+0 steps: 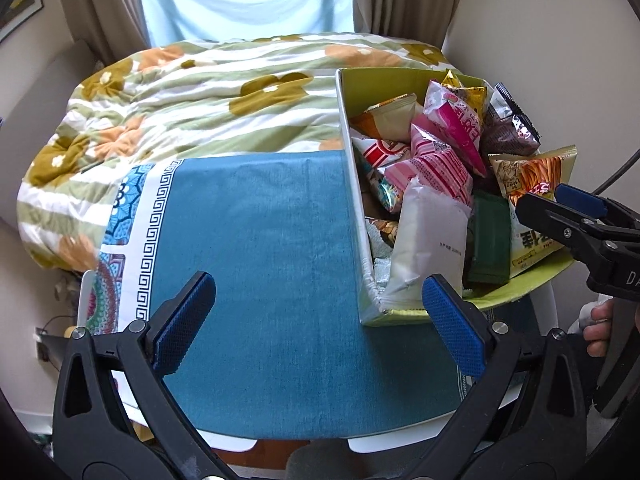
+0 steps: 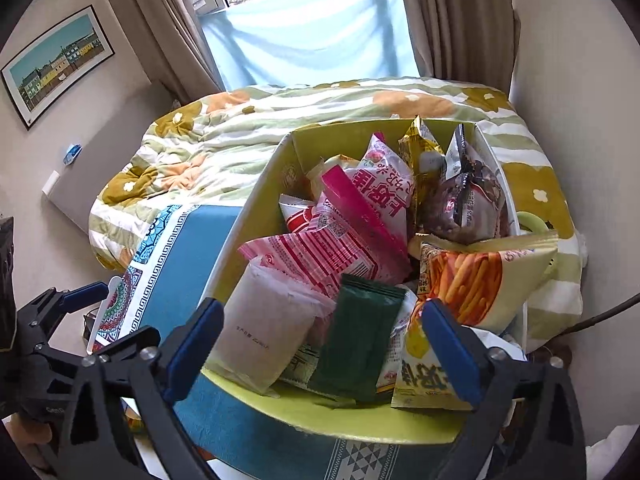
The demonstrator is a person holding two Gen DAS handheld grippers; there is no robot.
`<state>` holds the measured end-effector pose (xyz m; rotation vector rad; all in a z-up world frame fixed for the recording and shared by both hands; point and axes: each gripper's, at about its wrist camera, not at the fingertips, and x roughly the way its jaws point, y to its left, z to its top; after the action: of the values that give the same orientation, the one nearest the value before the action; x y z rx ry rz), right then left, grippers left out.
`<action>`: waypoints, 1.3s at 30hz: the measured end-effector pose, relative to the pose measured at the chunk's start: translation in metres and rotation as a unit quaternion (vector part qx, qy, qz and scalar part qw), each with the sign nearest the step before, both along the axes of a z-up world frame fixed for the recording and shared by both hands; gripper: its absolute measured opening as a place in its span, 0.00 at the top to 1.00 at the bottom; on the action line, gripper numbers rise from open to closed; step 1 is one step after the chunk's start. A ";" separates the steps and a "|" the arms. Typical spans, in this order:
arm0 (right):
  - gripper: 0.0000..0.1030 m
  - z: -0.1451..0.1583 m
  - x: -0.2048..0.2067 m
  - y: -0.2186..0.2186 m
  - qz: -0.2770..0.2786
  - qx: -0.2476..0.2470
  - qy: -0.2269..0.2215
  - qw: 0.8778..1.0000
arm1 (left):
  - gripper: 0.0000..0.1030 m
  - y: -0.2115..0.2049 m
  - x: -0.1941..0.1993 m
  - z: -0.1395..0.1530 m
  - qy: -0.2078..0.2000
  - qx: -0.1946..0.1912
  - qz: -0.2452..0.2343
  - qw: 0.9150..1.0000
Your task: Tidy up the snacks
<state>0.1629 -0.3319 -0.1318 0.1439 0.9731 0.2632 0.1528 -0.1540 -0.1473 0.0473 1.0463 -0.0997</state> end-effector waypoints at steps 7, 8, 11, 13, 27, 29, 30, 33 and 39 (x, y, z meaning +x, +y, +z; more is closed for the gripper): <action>0.02 0.019 -0.032 0.003 -0.024 -0.008 -0.026 0.999 | 0.01 0.015 -0.024 0.021 -0.031 -0.011 -0.009 0.999; 0.02 0.025 -0.038 0.005 -0.028 -0.012 -0.034 0.999 | 0.01 0.018 -0.029 0.027 -0.038 -0.011 -0.010 0.999; 0.02 0.048 -0.059 0.011 -0.037 -0.014 -0.061 0.997 | 0.01 0.028 -0.046 0.052 -0.067 -0.011 -0.013 0.998; 0.02 0.066 -0.075 0.017 -0.043 -0.014 -0.082 0.996 | 0.01 0.036 -0.061 0.073 -0.095 -0.009 -0.011 0.995; 0.01 0.131 -0.175 0.073 -0.107 -0.077 -0.170 0.977 | 0.00 0.096 -0.161 0.150 -0.224 0.014 0.026 0.974; 0.01 0.132 -0.184 0.079 -0.116 -0.087 -0.175 0.974 | 0.00 0.100 -0.168 0.150 -0.227 0.014 0.025 0.973; 0.01 0.132 -0.188 0.082 -0.119 -0.090 -0.176 0.973 | 0.00 0.101 -0.172 0.150 -0.229 0.013 0.023 0.973; 0.01 0.133 -0.194 0.086 -0.126 -0.092 -0.178 0.972 | 0.00 0.103 -0.178 0.149 -0.232 0.013 0.018 0.973; 0.01 0.132 -0.201 0.092 -0.130 -0.094 -0.179 0.971 | 0.00 0.104 -0.185 0.150 -0.240 0.017 0.017 0.971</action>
<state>-0.0379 -0.2397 0.0006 0.0458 0.6065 -0.0463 -0.0327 -0.0497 0.0028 0.0801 0.5644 -0.0367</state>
